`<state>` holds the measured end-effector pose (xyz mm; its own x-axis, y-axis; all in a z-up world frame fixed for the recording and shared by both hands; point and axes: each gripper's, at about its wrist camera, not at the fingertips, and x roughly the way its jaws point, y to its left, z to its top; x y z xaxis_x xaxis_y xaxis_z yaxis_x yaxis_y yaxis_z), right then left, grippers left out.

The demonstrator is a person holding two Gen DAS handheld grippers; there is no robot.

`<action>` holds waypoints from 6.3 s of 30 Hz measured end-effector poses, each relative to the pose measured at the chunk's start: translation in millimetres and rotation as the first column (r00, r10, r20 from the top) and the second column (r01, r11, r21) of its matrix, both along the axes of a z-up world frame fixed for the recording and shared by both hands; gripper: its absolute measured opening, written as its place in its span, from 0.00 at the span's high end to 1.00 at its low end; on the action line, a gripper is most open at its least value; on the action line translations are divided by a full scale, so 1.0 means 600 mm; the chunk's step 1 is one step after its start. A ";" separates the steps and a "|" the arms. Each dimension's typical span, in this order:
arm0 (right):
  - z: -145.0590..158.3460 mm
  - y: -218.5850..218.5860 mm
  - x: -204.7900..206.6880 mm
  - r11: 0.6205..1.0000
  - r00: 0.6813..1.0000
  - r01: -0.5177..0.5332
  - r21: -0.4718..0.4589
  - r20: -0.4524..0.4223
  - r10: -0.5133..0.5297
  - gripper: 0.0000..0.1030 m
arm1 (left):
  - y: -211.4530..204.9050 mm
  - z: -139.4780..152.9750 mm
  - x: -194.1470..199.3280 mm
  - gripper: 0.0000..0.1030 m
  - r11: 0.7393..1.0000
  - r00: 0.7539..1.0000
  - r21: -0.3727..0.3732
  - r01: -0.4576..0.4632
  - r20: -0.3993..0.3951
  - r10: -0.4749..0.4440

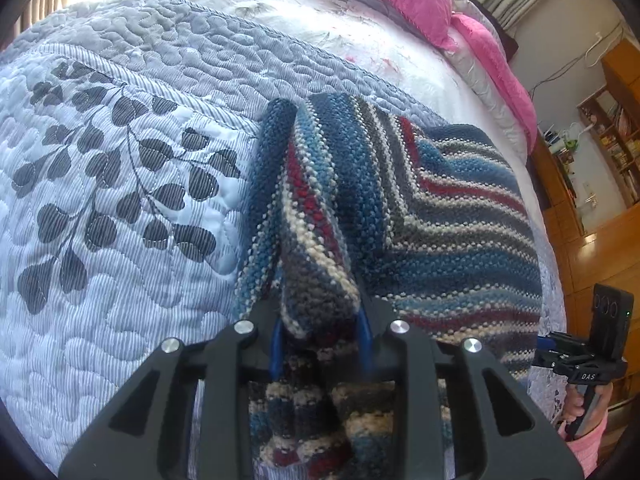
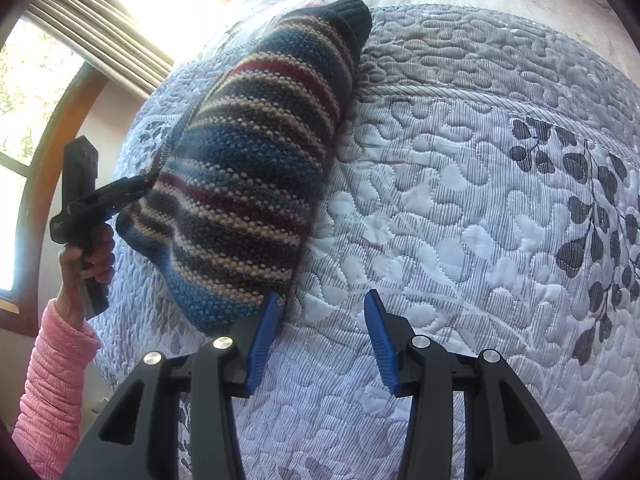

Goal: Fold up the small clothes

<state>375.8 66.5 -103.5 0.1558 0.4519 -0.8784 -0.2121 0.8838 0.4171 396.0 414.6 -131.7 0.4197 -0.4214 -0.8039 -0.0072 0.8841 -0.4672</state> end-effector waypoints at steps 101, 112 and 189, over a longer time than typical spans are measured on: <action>-0.032 0.079 0.146 0.968 0.998 0.056 0.245 -0.033 -0.049 0.13 | -0.018 -0.073 0.121 0.34 0.944 0.970 -0.268 0.193 -0.095 -0.225; -0.039 0.072 0.138 0.934 0.997 0.063 0.352 -0.065 -0.043 0.43 | -0.043 -0.040 0.068 0.57 0.934 0.981 -0.309 0.182 -0.011 -0.195; -0.026 -0.262 -0.372 0.933 0.933 0.341 0.112 0.081 -0.351 0.38 | -0.368 0.010 -0.390 0.32 0.993 0.997 0.111 0.034 0.068 -0.042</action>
